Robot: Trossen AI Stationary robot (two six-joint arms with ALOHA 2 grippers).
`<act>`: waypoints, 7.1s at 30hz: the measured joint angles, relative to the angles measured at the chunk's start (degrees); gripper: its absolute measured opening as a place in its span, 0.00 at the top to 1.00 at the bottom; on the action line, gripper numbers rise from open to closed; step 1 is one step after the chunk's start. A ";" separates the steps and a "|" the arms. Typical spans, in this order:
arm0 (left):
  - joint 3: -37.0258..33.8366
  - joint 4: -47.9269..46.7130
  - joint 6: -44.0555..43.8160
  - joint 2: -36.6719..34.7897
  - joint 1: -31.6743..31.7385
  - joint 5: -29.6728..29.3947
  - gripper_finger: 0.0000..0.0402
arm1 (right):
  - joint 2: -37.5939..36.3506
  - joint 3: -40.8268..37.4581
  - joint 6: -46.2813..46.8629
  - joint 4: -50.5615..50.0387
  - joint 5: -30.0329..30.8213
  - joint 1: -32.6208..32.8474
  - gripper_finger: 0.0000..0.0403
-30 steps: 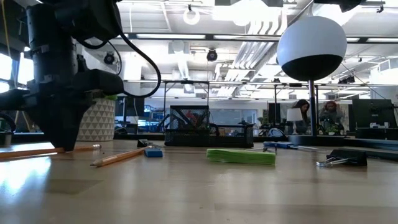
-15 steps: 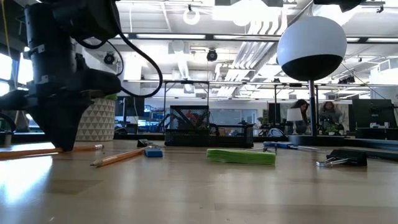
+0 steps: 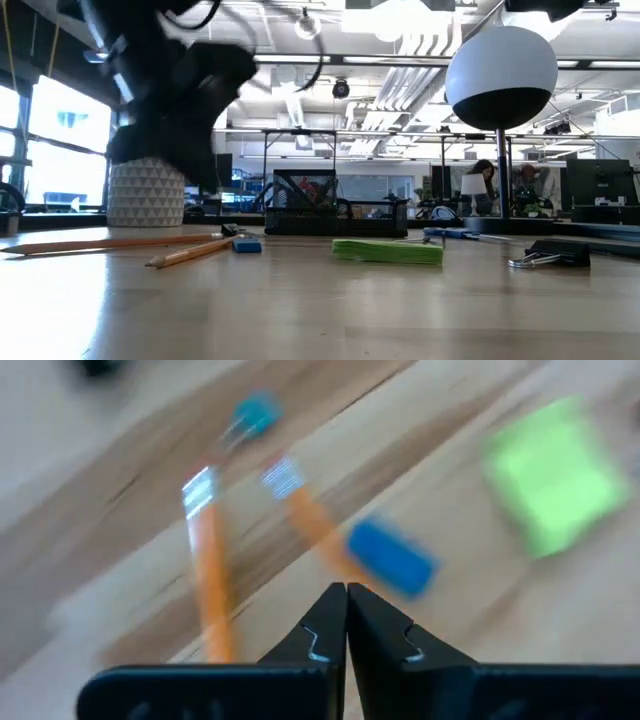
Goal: Pick and place office supplies into organizer
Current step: Put the orange pencil into the black desk organizer, then put the black pen into the black desk organizer
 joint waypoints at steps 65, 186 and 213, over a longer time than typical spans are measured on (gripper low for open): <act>7.05 -14.96 7.65 12.06 6.57 4.18 0.81 | 0.07 0.00 2.12 -2.53 -1.70 0.01 0.92; 13.22 32.27 69.59 -8.89 19.38 35.17 1.00 | 24.53 4.28 56.45 -28.55 -34.93 -23.36 0.77; -14.24 46.84 61.81 -39.63 9.85 17.46 1.00 | 40.92 3.99 55.11 -25.56 -53.76 -33.35 0.77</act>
